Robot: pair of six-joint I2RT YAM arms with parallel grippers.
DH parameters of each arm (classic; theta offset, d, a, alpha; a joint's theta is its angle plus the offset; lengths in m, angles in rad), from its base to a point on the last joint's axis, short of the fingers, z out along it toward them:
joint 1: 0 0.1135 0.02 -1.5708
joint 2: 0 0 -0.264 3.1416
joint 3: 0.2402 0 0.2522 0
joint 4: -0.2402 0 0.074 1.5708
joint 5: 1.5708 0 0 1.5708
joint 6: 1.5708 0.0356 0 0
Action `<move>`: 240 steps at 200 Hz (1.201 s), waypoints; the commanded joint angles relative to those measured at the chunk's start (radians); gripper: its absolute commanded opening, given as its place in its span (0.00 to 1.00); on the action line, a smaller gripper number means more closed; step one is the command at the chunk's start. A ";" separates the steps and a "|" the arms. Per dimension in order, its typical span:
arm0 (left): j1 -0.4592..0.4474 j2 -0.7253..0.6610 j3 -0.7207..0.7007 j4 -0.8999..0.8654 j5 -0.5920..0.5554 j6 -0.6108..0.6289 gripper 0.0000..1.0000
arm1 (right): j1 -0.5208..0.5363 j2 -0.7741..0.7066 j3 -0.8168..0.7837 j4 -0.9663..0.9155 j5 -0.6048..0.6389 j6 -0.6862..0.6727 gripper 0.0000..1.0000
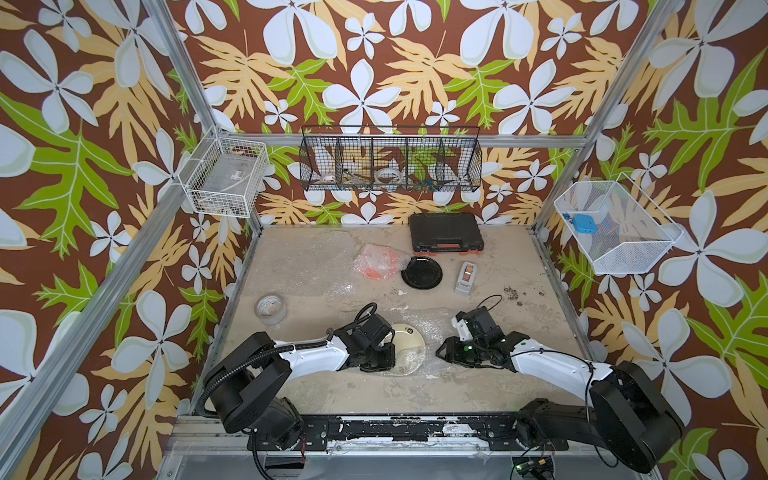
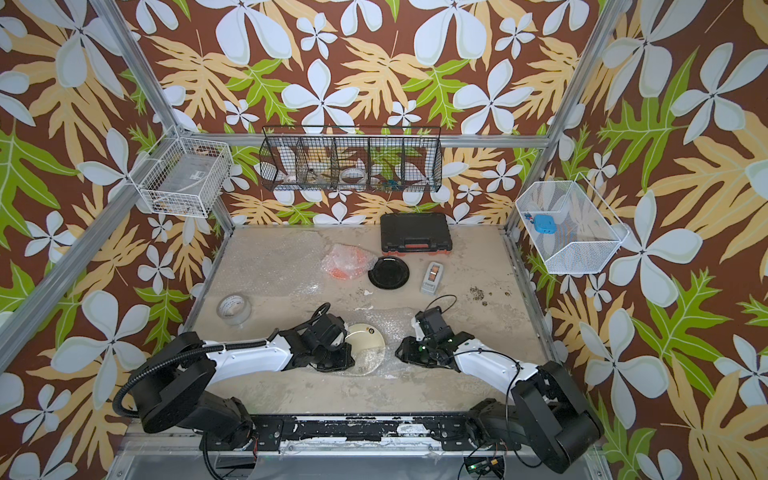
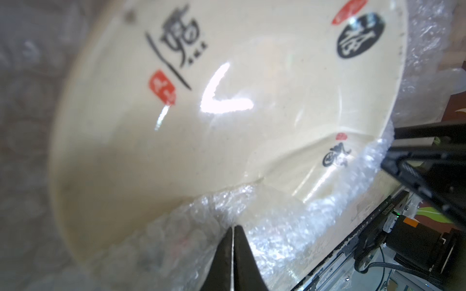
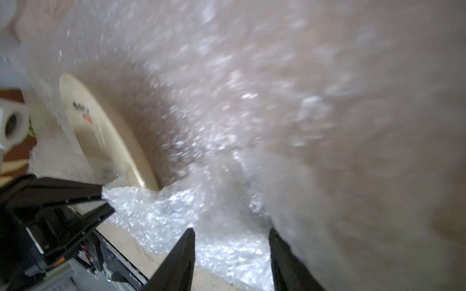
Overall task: Wrap dinner plates in bubble wrap
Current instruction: Wrap the plate in the bubble wrap.
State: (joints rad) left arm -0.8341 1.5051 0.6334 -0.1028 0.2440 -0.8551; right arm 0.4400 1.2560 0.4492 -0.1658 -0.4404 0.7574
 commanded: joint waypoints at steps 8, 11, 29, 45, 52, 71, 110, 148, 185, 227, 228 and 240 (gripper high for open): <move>0.002 0.007 -0.026 -0.120 -0.080 0.005 0.09 | -0.170 -0.059 -0.068 -0.063 0.025 -0.044 0.52; 0.002 0.005 -0.027 -0.119 -0.079 0.005 0.09 | -0.195 -0.071 -0.076 -0.069 0.021 -0.047 0.52; 0.001 0.005 -0.029 -0.111 -0.070 0.003 0.09 | -0.291 -0.157 -0.090 -0.128 0.005 -0.070 0.54; 0.001 0.008 -0.021 -0.108 -0.063 0.002 0.09 | -0.310 -0.240 -0.076 -0.190 0.019 -0.078 0.57; 0.002 0.009 -0.017 -0.106 -0.059 0.002 0.09 | -0.311 -0.271 -0.072 -0.205 0.005 -0.077 0.58; 0.001 0.012 -0.009 -0.106 -0.057 0.002 0.09 | -0.310 -0.329 -0.083 -0.238 -0.047 -0.058 0.61; 0.002 0.017 -0.009 -0.105 -0.055 0.003 0.09 | -0.310 -0.340 -0.157 -0.165 -0.191 -0.028 0.65; 0.002 0.020 -0.004 -0.108 -0.052 0.005 0.09 | -0.310 -0.314 -0.209 -0.038 -0.265 0.024 0.62; 0.002 0.023 0.000 -0.108 -0.052 0.005 0.09 | -0.310 -0.252 -0.219 0.021 -0.254 0.032 0.52; 0.001 0.021 -0.001 -0.108 -0.051 0.005 0.09 | -0.310 -0.256 -0.216 0.005 -0.216 0.023 0.25; 0.001 0.021 -0.001 -0.108 -0.051 0.005 0.09 | -0.310 -0.257 -0.216 0.006 -0.216 0.023 0.25; 0.001 0.021 -0.001 -0.107 -0.049 0.005 0.09 | -0.310 -0.264 -0.216 0.003 -0.213 0.023 0.21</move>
State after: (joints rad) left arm -0.8341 1.5158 0.6415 -0.0990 0.2516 -0.8551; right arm 0.1303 1.0031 0.2306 -0.1593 -0.6796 0.7841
